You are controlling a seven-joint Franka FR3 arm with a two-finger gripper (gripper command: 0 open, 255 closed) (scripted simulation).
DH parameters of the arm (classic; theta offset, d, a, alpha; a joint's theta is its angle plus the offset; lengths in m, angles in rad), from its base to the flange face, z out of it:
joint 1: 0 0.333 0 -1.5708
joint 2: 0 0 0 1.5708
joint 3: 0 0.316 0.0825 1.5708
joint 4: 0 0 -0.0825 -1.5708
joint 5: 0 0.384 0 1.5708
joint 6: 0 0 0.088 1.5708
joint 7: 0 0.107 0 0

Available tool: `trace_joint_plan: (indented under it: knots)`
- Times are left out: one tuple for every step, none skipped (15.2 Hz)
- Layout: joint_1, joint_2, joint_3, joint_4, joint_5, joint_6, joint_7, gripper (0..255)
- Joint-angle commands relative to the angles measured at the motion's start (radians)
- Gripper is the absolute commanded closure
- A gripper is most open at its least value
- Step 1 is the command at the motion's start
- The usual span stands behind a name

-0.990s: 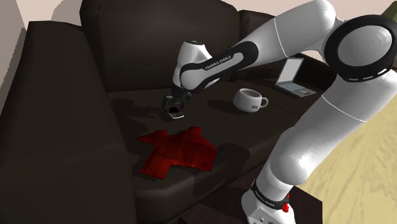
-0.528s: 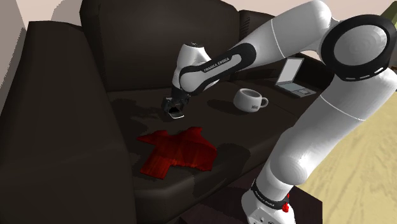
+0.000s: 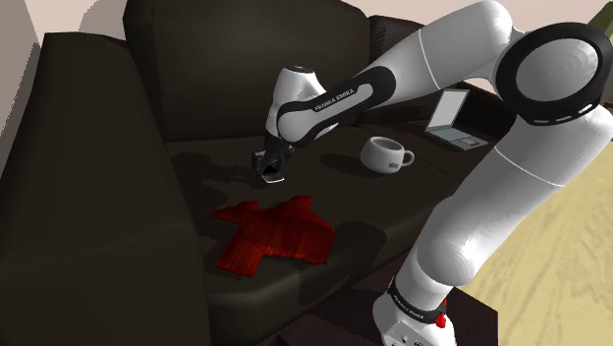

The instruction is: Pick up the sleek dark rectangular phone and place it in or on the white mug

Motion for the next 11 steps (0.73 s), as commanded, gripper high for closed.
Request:
trace_joint_plan:
  knots:
    - [0.0, 0.001, 0.0, -0.001, 0.0, 0.0, 0.0, 255]
    - [0.0, 0.001, 0.0, -0.002, 0.0, 0.0, 0.001, 255]
    - [0.0, 0.001, 0.0, 0.0, 0.0, -0.001, 0.0, 255]
    - [0.0, -0.007, -0.001, 0.006, 0.002, -0.016, -0.002, 255]
    - [0.001, -0.015, -0.001, 0.013, 0.003, -0.03, -0.004, 255]
    - [0.001, -0.022, -0.001, 0.02, 0.005, -0.044, -0.005, 255]
    - [0.001, -0.029, -0.002, 0.027, 0.007, -0.059, -0.007, 255]
    - [0.002, -0.036, -0.002, 0.035, 0.008, -0.073, -0.009, 255]
    - [0.002, -0.043, -0.002, 0.042, 0.009, -0.087, -0.01, 255]
    - [0.003, -0.049, -0.003, 0.05, 0.011, -0.102, -0.011, 255]
    - [0.003, -0.055, -0.003, 0.058, 0.012, -0.116, -0.013, 255]
